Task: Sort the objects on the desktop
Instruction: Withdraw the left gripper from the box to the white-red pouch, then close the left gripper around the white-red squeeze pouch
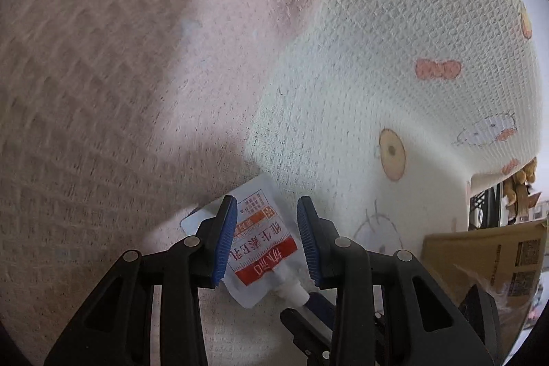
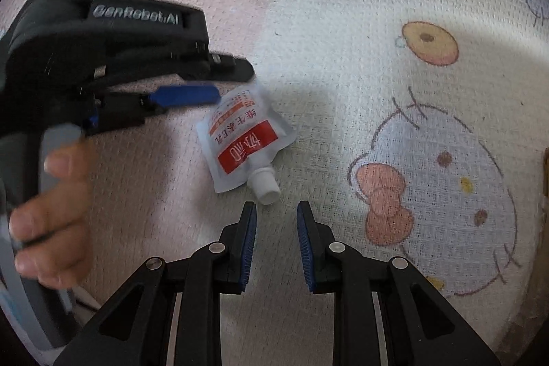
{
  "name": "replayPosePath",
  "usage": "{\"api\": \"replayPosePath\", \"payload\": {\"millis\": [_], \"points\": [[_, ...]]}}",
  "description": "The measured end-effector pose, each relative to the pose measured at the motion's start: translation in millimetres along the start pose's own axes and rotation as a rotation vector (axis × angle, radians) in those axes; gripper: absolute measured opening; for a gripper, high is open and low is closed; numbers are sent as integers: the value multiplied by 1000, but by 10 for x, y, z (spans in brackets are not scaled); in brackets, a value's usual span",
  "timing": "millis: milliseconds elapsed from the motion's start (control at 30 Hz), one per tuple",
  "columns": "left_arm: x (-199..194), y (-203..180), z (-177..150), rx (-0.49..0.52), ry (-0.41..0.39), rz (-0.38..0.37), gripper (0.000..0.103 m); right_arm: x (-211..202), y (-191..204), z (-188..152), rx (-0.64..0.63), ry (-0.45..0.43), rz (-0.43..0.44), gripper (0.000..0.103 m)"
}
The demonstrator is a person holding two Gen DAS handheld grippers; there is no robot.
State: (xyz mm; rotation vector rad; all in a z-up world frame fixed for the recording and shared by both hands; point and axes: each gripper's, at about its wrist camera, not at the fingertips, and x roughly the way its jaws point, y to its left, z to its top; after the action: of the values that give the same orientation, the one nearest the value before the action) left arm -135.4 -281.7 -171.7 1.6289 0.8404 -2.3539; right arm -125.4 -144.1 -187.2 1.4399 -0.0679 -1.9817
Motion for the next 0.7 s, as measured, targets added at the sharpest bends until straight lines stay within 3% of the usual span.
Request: {"api": "replayPosePath", "payload": {"millis": [133,233,300,500,700], "points": [[-5,-30,-43,31,34,4,40,-14,-17,0,20,-5,9,20],[-30,-147,7,106,-4,105,40,-28,-57,-10,54,-14,19,20],[-50,-174,51,131,-31,134,40,-33,-75,-14,70,-19,30,20],[98,-51,88,64,27,112,40,-10,-39,8,76,-22,38,20],[39,14,-103,46,45,23,40,-11,-61,17,94,-19,47,20]]}}
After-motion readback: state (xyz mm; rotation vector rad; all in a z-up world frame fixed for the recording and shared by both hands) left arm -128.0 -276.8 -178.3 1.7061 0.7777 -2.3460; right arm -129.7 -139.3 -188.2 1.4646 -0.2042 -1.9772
